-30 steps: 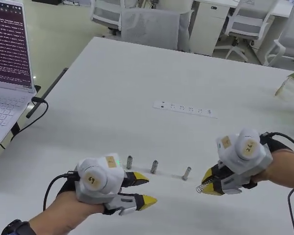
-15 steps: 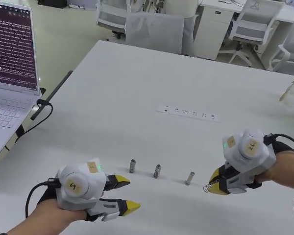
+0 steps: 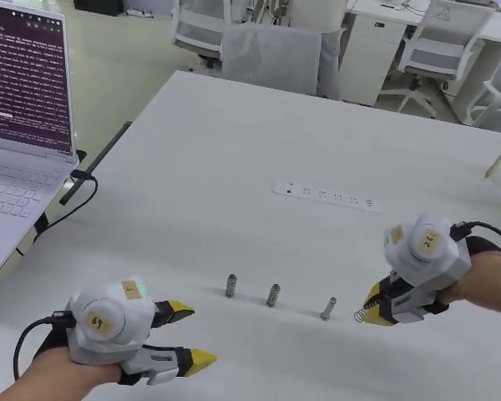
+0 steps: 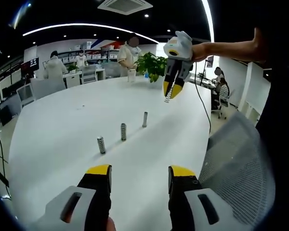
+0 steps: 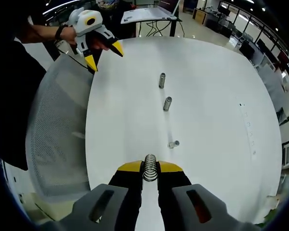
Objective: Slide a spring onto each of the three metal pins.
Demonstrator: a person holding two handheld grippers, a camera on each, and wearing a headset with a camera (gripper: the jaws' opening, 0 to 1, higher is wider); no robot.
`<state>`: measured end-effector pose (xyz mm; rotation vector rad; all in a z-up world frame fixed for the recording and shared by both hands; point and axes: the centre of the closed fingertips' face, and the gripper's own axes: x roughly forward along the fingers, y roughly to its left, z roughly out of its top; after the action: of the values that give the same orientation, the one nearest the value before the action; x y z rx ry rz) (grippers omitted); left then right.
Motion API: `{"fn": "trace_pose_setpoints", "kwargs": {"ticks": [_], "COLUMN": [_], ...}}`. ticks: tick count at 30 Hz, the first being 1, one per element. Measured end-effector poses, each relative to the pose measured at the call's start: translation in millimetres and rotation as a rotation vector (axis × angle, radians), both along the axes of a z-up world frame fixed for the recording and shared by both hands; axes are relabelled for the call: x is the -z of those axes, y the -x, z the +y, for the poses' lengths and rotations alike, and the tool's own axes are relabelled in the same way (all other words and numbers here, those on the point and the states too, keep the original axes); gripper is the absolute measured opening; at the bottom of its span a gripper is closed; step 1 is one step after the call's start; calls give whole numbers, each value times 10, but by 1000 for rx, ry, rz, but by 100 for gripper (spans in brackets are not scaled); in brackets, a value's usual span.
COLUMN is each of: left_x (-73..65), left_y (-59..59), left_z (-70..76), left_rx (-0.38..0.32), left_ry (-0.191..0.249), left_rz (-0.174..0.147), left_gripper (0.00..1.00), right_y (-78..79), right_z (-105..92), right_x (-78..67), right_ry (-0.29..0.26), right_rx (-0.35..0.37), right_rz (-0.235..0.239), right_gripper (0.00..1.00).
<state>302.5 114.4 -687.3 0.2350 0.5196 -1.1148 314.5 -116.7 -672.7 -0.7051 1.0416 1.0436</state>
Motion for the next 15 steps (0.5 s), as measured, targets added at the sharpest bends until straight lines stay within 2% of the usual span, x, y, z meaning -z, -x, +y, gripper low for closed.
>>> {"fn": "trace_pose_setpoints", "kwargs": {"ticks": [15], "left_x": [13], "left_y": [-28], "left_z": [165], "left_rx": [-42], "left_ry": [-8], "left_rz": [9], "left_gripper": [52], "right_y": [-167], "right_z": [-68], "right_x": [87], "right_ry": [25], "right_rx": [29], "right_rz": [14], "right_gripper": [8]}}
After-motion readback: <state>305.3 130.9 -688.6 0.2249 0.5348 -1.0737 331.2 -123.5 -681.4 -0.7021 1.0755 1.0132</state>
